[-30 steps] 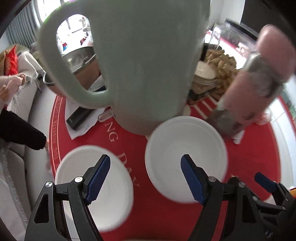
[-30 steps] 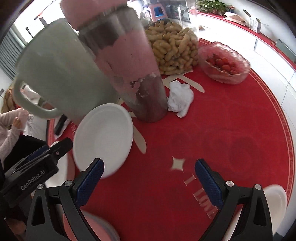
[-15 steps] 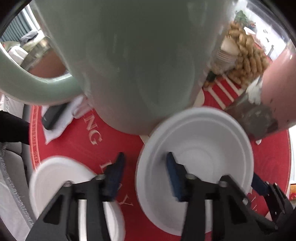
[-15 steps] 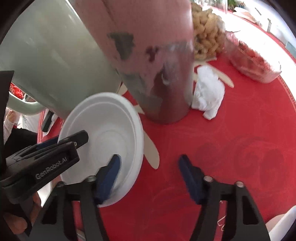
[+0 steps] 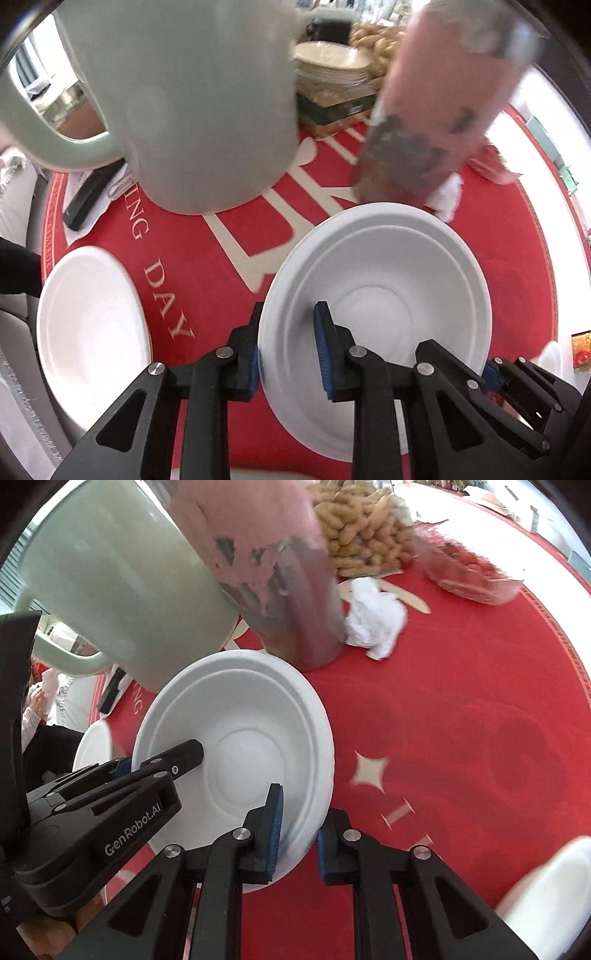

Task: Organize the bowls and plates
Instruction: 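Close the left gripper on the bowl while the right gripper carries it onto the first bowl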

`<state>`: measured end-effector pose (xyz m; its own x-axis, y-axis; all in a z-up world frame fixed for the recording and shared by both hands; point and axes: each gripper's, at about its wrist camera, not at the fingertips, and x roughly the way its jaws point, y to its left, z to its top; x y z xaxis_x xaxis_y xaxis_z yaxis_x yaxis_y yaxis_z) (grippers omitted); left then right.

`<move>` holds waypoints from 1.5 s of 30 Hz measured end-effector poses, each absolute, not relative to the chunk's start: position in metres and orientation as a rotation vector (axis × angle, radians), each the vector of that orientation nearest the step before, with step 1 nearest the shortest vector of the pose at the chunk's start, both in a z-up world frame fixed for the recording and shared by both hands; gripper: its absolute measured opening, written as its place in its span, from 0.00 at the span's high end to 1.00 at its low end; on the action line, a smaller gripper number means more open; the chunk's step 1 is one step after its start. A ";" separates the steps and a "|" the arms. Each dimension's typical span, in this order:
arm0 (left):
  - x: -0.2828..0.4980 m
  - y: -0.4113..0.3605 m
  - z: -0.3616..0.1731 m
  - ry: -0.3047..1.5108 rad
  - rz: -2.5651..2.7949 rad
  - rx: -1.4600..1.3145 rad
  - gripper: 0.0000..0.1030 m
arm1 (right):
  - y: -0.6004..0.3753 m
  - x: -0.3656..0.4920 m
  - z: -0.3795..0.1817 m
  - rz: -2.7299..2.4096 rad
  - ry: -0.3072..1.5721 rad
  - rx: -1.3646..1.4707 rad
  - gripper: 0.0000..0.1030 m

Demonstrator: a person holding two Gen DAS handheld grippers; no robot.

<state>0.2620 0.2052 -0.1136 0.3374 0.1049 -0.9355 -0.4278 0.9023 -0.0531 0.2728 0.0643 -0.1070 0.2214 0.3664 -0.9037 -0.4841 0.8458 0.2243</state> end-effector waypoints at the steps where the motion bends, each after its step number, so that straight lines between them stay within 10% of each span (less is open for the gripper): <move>1: 0.258 0.201 -0.110 1.169 0.352 -0.310 0.73 | 0.061 0.269 -0.102 0.592 1.203 -0.113 0.83; 38: 0.216 -0.044 -0.047 1.057 0.146 -0.169 0.73 | -0.174 0.210 -0.045 0.409 1.062 0.109 0.83; 45: 0.215 -0.034 -0.049 1.026 0.155 -0.167 0.28 | -0.180 0.225 -0.057 0.403 1.077 0.117 0.80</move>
<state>0.2148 -0.0344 -0.0492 0.5094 0.0503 -0.8591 -0.2062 0.9764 -0.0650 0.2246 -0.1799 -0.0569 0.4093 0.3752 -0.8317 -0.2628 0.9214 0.2863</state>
